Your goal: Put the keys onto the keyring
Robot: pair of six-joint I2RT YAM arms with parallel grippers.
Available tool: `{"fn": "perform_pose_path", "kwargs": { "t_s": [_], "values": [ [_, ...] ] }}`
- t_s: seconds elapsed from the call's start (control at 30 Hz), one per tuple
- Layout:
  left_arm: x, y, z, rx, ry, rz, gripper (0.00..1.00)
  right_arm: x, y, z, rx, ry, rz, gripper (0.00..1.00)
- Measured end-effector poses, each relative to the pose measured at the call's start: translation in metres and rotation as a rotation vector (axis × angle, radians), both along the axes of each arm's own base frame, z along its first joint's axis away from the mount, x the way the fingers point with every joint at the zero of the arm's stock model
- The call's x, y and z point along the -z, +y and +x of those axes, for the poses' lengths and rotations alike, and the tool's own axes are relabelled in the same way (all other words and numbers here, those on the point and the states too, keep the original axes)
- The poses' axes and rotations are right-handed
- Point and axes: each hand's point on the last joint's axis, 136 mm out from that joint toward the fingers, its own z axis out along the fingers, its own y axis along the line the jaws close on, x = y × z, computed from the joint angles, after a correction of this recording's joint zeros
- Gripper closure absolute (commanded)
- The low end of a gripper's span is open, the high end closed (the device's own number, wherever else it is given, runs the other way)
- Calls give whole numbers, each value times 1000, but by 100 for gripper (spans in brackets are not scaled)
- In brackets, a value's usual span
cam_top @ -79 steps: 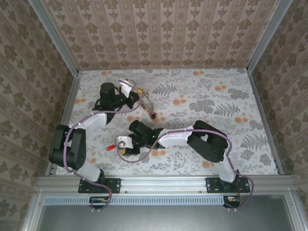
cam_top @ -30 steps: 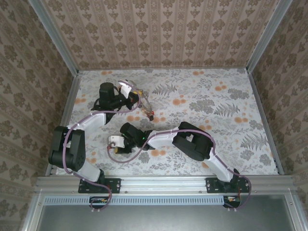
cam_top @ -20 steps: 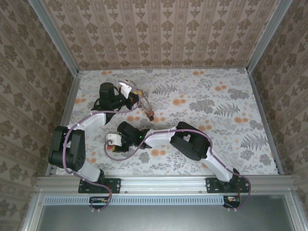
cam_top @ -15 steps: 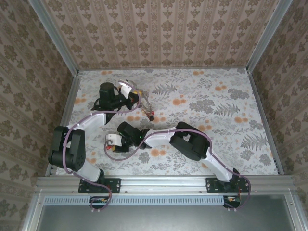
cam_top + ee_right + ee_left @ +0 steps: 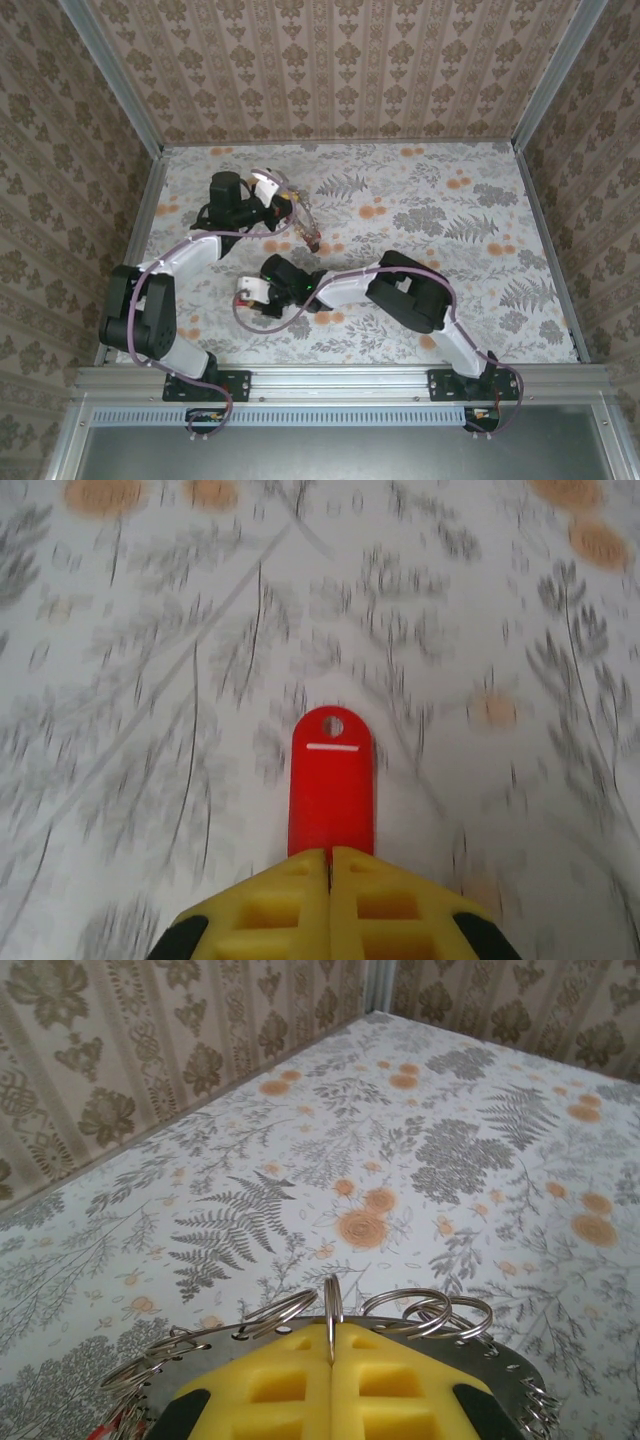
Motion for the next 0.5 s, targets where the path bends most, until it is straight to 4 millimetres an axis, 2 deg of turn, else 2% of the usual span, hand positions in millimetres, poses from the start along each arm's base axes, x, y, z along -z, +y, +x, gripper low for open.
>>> {"fn": "perform_pose_path", "kwargs": {
  "t_s": [0.07, 0.33, 0.5],
  "values": [
    [-2, -6, -7, 26, -8, 15, 100, 1, -28, 0, 54, 25, -16, 98],
    [-8, -29, -39, 124, -43, 42, 100, 4, -168, -5, 416, 133, -36, 96],
    [-3, -37, -61, 165, -37, 50, 100, 5, -232, -6, 682, 210, 15, 95]
  ]
}}
